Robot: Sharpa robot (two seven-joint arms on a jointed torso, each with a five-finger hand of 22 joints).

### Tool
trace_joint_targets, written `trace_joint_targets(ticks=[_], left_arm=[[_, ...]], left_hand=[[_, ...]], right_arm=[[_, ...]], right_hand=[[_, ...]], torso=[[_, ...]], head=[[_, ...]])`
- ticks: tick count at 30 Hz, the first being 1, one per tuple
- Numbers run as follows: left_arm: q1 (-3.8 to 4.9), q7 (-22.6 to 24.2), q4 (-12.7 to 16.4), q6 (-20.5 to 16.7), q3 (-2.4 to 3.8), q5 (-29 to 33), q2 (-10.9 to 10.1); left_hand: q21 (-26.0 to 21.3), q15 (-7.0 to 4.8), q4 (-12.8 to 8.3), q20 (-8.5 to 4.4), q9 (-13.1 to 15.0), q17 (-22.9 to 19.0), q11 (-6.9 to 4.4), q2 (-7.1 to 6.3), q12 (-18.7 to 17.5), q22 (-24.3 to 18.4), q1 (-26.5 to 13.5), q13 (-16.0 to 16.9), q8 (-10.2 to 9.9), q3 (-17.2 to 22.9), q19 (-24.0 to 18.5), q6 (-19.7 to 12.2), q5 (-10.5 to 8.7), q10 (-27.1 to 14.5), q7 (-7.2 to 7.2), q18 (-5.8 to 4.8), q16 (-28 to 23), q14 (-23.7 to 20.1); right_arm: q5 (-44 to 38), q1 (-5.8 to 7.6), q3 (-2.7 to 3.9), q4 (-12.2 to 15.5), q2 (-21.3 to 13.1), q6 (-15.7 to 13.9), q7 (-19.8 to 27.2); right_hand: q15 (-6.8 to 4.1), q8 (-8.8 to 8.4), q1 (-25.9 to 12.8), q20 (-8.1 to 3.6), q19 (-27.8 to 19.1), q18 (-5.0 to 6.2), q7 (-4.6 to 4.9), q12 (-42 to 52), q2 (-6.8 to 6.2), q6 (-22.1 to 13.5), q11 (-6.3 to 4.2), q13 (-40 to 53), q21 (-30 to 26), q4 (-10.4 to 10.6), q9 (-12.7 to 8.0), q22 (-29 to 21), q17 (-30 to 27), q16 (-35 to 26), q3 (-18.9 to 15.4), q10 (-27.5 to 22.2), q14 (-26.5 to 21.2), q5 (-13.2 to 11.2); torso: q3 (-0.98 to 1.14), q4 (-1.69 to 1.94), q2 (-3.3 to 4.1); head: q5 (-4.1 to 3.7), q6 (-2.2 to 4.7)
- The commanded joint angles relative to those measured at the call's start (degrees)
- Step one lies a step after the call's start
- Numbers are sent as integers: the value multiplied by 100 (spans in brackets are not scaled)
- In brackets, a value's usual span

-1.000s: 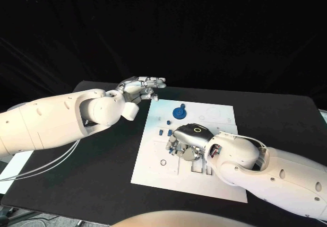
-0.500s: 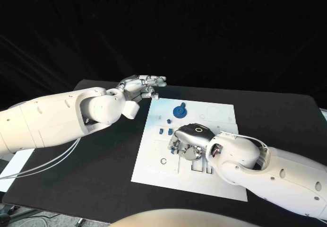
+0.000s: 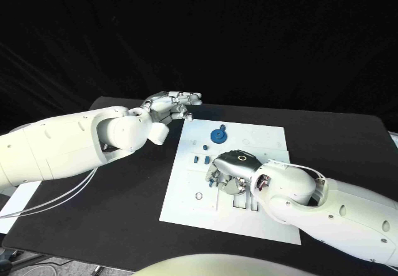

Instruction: Assemble the parts on the task board

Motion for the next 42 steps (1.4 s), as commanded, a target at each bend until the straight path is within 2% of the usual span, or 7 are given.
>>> trace_joint_targets(ticks=[1, 17, 30, 34, 37, 40, 42], left_arm=[[2, 21, 7, 112, 3, -52, 3], [2, 4, 12, 124, 3, -63, -2], [2, -5, 19, 128, 3, -63, -7], [2, -10, 20, 128, 3, -63, -10], [2, -23, 20, 132, 3, -66, -10], [2, -38, 19, 142, 2, -119, -7], [2, -43, 19, 146, 2, -135, -6]], left_hand=[[-24, 10, -3, 40, -3, -5, -3, 22, 18, -9, -17, -8, -10, -15, -15, -44, 25, -55, 12, 96, -3, -24], [-25, 11, -6, 41, -3, -19, -2, 21, 21, -10, -18, -8, -10, -18, -14, -48, 26, -62, 12, 96, -7, -29], [-25, 11, -6, 41, -3, -19, -2, 21, 21, -10, -18, -8, -10, -18, -14, -48, 26, -62, 12, 96, -7, -29], [-25, 11, -6, 41, -3, -19, -2, 21, 21, -10, -18, -8, -10, -18, -14, -48, 26, -62, 12, 96, -7, -29], [-25, 11, -6, 41, -3, -19, -2, 21, 21, -10, -18, -8, -10, -18, -14, -48, 26, -62, 12, 96, -7, -29], [-27, 12, -8, 42, -3, -22, -1, 24, 24, -12, -18, -9, -9, -19, -14, -52, 26, -68, 13, 97, -6, -31], [-29, 13, -10, 43, -3, -25, 0, 26, 27, -13, -17, -9, -9, -20, -14, -56, 27, -74, 14, 97, -5, -32]], right_arm=[[-87, -5, -1, -12, 11, 142, -28], [-102, -7, -8, -76, 73, 356, -78], [-194, -27, -69, -182, 192, 469, -180], [-195, -29, -77, -196, 195, 401, -203], [-194, -30, -80, -202, 191, 338, -238], [-194, -30, -81, -201, 181, 275, -288], [-196, -30, -82, -194, 168, 230, -314]], right_hand=[[49, 10, -60, 22, -39, 36, 35, -7, 2, 16, 10, -9, 23, -11, 5, 7, 10, 31, -26, 22, 62, 13], [53, 16, -95, 32, -54, 39, 32, -6, 10, 34, 9, -8, 41, -13, 12, 24, 21, 47, -52, 39, 57, 5], [74, -4, -203, 54, -93, 46, 40, -30, -30, -1, 29, -19, 78, -10, 9, 60, 46, 84, -144, -49, 43, 11], [142, -33, -333, 90, -137, 43, 87, -30, -139, -219, 90, -26, 101, 14, -38, 86, 64, 110, -269, -270, 22, 66], [200, -32, -395, 143, -177, 30, 173, -28, -232, -486, 174, -27, 116, 14, -81, 106, 77, 124, -397, -613, -14, 95], [239, -27, -335, 200, -251, 31, 226, -9, -257, -785, 235, -17, 136, -61, -89, 135, 106, 160, -543, -972, -108, 94], [249, -19, -322, 217, -277, 36, 236, 8, -245, -829, 246, -11, 147, -76, -80, 148, 119, 181, -608, -1048, -138, 103]], torso=[[-1, 1, 2], [1, 2, 4], [-2, 2, -1], [-5, 0, -3], [-5, 0, -3], [-2, -1, -3], [-3, -2, -6]], head=[[4, -13], [8, -39], [4, -49], [5, -51], [5, -51], [1, -52], [-4, -40]])
